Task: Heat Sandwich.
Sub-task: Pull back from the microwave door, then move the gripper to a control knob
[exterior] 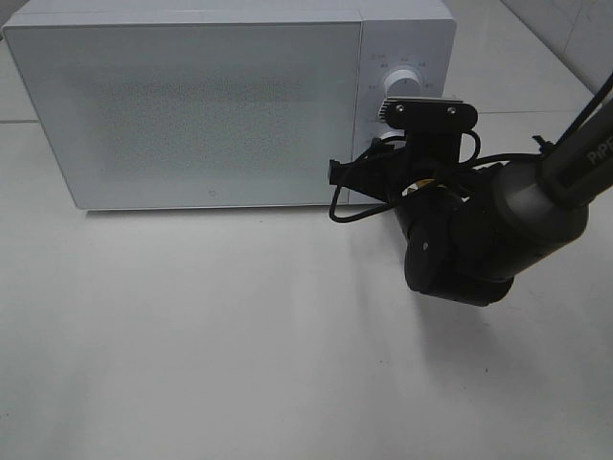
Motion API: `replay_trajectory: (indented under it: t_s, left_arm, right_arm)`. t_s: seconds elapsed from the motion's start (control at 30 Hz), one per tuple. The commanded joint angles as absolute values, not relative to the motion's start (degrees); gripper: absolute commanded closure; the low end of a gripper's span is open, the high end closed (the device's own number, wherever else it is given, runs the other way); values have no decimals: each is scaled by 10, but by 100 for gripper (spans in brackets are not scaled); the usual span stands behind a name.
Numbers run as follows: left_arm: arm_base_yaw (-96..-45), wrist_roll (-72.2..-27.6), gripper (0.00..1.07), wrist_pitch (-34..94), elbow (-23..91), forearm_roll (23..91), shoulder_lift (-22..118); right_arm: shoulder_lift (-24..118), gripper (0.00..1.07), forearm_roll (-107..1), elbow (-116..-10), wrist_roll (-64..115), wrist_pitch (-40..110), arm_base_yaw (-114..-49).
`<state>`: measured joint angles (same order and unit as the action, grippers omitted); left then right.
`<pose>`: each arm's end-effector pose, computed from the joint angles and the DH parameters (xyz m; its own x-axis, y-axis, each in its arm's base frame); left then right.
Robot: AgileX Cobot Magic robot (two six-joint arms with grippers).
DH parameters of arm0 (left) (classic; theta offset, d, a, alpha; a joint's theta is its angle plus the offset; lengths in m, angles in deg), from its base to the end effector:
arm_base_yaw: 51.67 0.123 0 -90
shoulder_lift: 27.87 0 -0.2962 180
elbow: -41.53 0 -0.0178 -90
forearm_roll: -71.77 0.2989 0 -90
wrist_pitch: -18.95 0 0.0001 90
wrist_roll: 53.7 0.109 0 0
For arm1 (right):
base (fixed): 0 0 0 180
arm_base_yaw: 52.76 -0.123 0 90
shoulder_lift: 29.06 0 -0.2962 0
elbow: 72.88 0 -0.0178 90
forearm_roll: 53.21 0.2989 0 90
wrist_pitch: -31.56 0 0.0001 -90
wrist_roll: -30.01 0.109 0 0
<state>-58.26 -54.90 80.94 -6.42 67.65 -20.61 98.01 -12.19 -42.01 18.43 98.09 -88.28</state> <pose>0.0372 -0.0113 0.2959 -0.4618 -0.0016 -0.8870 0.1456 0.9863 -0.0776 0.3584 0.1752 0.0770 -0.1075 0.0518 -0.9929 0.0359 0.9982 0.0482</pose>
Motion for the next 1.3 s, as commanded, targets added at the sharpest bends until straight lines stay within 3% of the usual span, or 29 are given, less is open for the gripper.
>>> replay_trajectory:
  t_s: [0.03, 0.47, 1.3]
  left_arm:
    - [-582, -547, 9, 804, -65, 672, -216]
    - [-582, -547, 9, 804, -65, 672, -216]
    - [-582, -547, 9, 804, -65, 672, -216]
  right_arm:
    - [980, 93, -123, -426, 189, 989, -883]
    - [980, 92, -165, -426, 300, 1023, -883]
    - [980, 92, -210, -426, 860, 1069, -883]
